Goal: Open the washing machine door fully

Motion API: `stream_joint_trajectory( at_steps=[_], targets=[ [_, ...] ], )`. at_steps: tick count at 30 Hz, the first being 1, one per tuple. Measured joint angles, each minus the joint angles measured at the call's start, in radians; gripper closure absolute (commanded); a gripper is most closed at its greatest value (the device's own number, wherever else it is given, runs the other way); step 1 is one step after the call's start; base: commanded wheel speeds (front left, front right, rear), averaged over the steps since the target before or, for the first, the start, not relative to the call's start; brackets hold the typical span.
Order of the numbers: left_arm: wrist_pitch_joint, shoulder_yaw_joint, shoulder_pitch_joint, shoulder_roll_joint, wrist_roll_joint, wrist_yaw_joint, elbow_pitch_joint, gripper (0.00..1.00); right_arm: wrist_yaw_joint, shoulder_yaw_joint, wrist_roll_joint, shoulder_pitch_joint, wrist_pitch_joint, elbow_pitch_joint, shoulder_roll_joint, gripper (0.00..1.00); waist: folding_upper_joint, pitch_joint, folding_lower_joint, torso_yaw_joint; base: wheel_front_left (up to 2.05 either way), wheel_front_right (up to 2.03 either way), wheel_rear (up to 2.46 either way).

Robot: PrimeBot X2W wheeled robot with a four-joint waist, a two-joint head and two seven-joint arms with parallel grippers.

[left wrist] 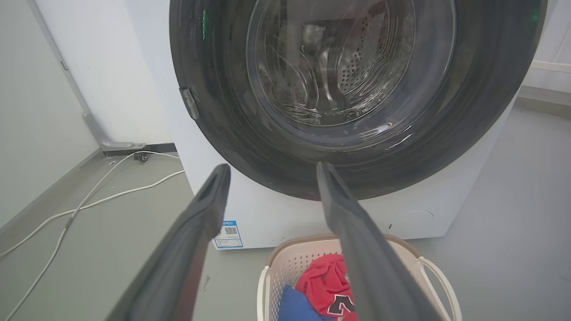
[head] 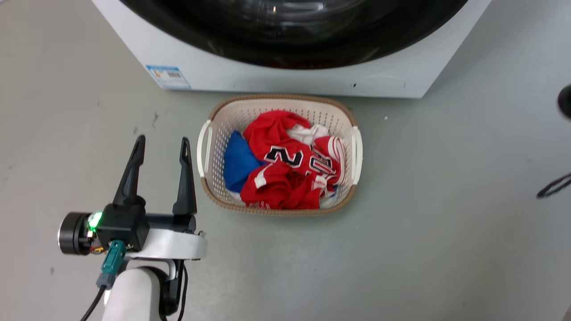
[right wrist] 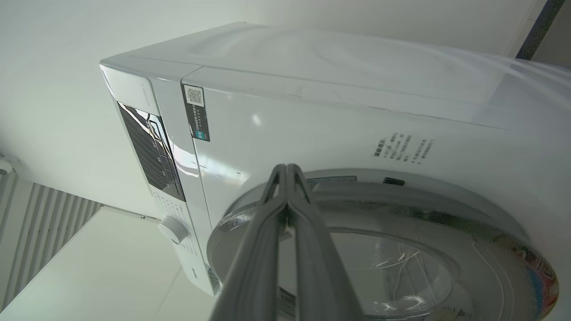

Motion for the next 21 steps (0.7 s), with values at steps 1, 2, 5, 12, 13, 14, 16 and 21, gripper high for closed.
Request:
stream_joint_trajectory(
  at_steps=[1,2,5,12,13,14,16,21],
  targets=[
    [0.0,-0.001,-0.012,0.0,0.001,-0.004,-0.002,0.0,0.0,0.003,-0.007,-0.029,0.002,0.01,-0.009,1.0,0.0,0.016,0.0,0.003,0.0,0.0,0.0],
    [0.0,-0.004,-0.022,0.0,0.003,-0.007,-0.004,0.0,0.0,0.004,-0.012,-0.059,0.008,0.024,-0.019,1.0,0.0,0.031,0.0,0.007,0.0,0.0,0.0],
    [0.0,-0.016,-0.055,0.0,0.008,-0.014,-0.008,0.0,0.0,0.013,-0.026,-0.151,0.03,0.064,-0.058,1.0,0.0,0.077,0.0001,0.02,0.0,0.0,0.0],
    [0.0,-0.04,-0.093,0.0,0.007,-0.015,-0.013,0.0,0.0,0.052,-0.041,-0.299,0.118,0.13,-0.131,1.0,0.0,0.151,0.0001,0.06,0.0,0.0,0.0],
    [0.0,-0.041,-0.093,0.0,0.006,-0.015,-0.012,0.0,0.0,0.061,-0.043,-0.312,0.134,0.141,-0.141,1.0,0.0,0.158,0.0001,0.064,0.0,0.0,0.0],
    [0.0,-0.042,-0.093,0.0,0.004,-0.015,-0.011,0.0,0.0,0.073,-0.049,-0.325,0.152,0.154,-0.15,1.0,0.0,0.164,0.0,0.068,0.0,0.0,0.0],
    [0.0,-0.044,-0.093,0.0,0.0,-0.015,-0.01,0.0,0.0,0.107,-0.076,-0.345,0.179,0.175,-0.166,1.0,0.0,0.174,0.0001,0.073,0.0,0.0,0.0],
    [0.0,-0.054,-0.097,0.0,-0.002,-0.015,-0.01,0.0,0.0,0.156,-0.116,-0.431,0.204,0.229,-0.188,1.0,0.0,0.195,0.0,0.08,0.0,0.0,0.0]
  ],
)
